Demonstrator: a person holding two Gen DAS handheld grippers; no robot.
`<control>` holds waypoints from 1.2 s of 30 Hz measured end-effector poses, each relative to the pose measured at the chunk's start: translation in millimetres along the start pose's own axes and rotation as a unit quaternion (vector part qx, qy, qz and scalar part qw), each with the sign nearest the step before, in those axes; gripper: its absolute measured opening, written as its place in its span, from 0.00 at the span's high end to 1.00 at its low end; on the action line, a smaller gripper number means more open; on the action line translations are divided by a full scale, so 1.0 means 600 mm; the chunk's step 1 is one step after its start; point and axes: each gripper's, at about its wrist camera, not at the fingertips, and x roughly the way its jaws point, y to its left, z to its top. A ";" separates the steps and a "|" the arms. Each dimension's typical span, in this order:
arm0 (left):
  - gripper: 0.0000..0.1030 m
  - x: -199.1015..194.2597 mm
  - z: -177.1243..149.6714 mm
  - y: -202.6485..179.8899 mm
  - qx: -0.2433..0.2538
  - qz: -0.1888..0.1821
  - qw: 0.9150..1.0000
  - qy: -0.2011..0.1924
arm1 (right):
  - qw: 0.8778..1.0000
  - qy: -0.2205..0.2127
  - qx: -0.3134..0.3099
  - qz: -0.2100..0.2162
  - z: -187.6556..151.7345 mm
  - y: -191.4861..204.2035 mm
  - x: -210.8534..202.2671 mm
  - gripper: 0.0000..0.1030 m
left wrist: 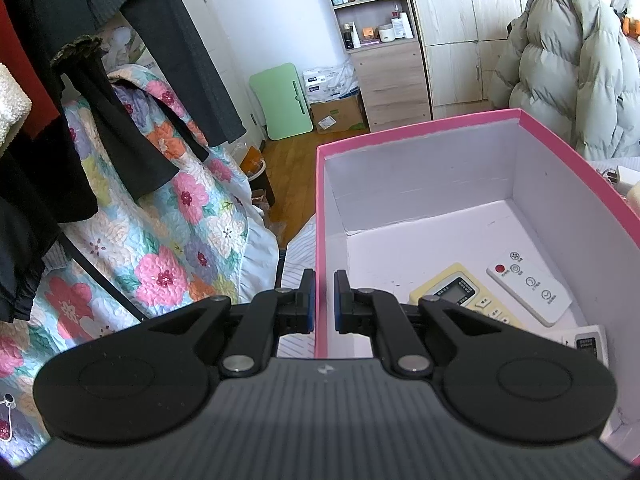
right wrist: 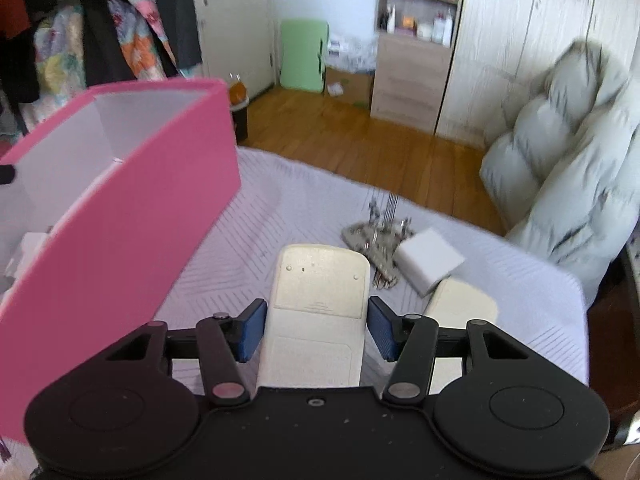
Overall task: Organize rigid objects
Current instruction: 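Move the right gripper back and grasp a cream remote, then carry the cream remote into the pink box and open the right gripper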
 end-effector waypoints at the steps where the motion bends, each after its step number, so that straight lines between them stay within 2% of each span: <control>1: 0.94 0.000 0.000 -0.001 0.001 -0.001 1.000 0.000 | 1.000 -0.009 -0.005 -0.005 -0.001 0.004 -0.012 0.42; 8: 0.94 0.001 0.001 0.000 0.004 -0.007 1.000 0.002 | 0.999 -0.051 -0.014 -0.009 -0.006 0.020 -0.083 0.43; 20: 0.94 0.002 0.004 0.004 0.002 -0.010 1.000 -0.001 | 0.997 -0.071 0.003 0.012 -0.012 0.020 -0.127 0.44; 36: 0.94 0.002 0.005 0.003 0.006 -0.007 1.000 -0.002 | 0.990 -0.128 -0.030 0.045 0.050 0.053 -0.198 0.44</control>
